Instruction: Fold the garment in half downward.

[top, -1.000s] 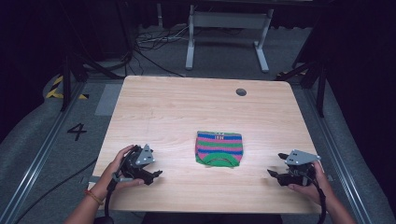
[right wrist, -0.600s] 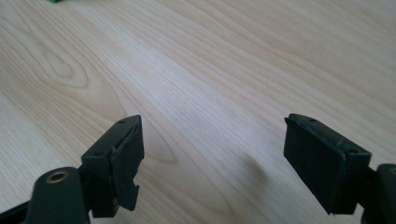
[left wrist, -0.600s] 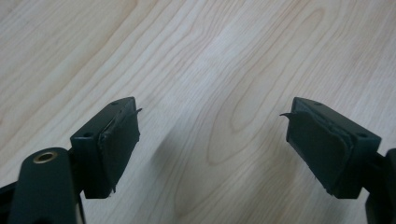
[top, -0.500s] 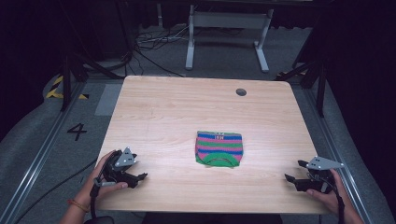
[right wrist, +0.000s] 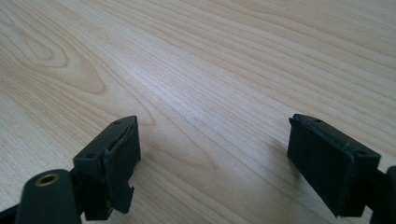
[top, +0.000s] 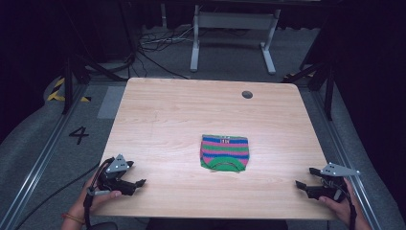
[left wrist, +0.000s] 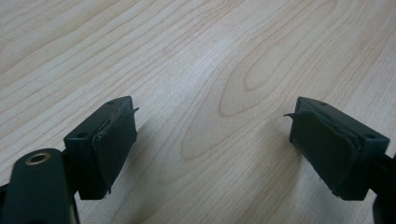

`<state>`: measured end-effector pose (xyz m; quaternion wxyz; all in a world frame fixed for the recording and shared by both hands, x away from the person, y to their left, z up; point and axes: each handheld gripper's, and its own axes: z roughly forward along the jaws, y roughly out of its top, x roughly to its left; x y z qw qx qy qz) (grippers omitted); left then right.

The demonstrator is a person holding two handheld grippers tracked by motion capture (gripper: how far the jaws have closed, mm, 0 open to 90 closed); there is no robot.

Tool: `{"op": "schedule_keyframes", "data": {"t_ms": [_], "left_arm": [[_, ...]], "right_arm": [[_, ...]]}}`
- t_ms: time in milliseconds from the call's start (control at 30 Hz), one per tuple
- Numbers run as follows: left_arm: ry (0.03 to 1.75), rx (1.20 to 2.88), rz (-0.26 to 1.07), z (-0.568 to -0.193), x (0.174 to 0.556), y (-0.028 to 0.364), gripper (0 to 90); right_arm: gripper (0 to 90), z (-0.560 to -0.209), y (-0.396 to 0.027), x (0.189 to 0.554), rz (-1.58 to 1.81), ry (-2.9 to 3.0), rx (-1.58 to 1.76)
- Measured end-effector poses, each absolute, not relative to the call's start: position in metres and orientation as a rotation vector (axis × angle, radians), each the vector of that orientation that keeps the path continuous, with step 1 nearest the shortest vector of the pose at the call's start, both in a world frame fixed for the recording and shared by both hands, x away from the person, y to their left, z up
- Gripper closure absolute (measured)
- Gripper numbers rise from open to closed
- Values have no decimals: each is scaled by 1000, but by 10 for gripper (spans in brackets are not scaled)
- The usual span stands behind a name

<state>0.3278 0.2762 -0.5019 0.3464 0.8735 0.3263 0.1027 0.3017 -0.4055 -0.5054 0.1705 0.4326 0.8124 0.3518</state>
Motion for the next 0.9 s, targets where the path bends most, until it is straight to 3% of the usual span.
{"op": "schedule_keyframes", "data": {"t_ms": [567,800,900], "left_arm": [[893,2267,296,-502,326,275,123],[982,2269,302,-503,330,271,8],[980,2271,304,-503,330,272,0]], "right_arm": [[172,-505,-406,302,997,2308,1229],[172,-505,-405,302,998,2308,1229],[172,-505,-406,302,998,2308,1228]]}}
